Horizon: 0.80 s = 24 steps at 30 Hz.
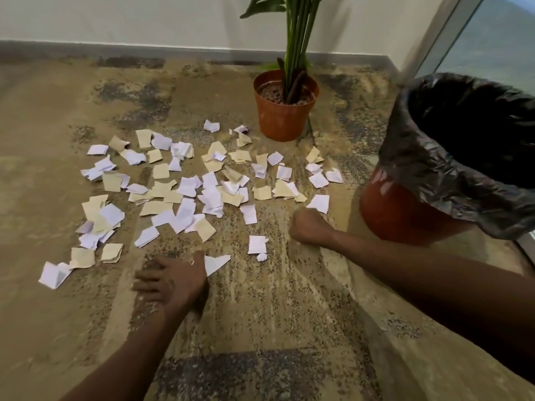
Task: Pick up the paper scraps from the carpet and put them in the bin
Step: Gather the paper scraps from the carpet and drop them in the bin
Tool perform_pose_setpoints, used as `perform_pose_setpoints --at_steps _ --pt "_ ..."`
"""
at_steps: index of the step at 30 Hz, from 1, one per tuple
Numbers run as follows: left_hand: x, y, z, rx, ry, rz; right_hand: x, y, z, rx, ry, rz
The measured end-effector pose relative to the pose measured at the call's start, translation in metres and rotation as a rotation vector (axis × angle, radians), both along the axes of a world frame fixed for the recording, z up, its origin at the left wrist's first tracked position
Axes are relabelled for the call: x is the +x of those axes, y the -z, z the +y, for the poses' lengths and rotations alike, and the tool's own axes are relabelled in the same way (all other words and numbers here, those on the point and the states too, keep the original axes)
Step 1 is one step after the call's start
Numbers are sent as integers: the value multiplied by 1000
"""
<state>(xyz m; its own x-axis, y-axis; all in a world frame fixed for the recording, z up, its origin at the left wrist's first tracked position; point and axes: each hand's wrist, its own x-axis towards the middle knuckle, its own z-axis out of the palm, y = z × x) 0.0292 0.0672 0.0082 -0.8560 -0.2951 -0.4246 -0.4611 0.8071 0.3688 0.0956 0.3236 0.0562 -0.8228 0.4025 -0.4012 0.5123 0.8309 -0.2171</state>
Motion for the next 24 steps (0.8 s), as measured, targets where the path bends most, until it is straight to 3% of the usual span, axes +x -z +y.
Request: perform_pose_setpoints --at_steps 2,4,7,10,13,16,18,21,24 --pt "0 6 10 60 233 196 -25 -5 1 -82 42 126" --pt "-3 5 18 248 414 349 -42 -10 15 -109 180 254" --pt "-21 2 24 229 446 453 -55 -9 60 -50 403 357" --pt "-59 1 16 -8 478 330 -56 5 107 -39 565 239" --pt "-103 -2 9 -52 456 91 -60 25 129 -149 630 217" --pt "-122 -3 19 -61 561 -91 -78 37 126 -337 531 210" --pt "-124 -2 28 -129 670 -127 -93 39 114 -301 394 104" --pt "-122 3 38 -291 879 47 -107 41 93 -147 101 -60" --pt "-119 1 40 -242 891 224 -111 37 76 -52 15 -78"
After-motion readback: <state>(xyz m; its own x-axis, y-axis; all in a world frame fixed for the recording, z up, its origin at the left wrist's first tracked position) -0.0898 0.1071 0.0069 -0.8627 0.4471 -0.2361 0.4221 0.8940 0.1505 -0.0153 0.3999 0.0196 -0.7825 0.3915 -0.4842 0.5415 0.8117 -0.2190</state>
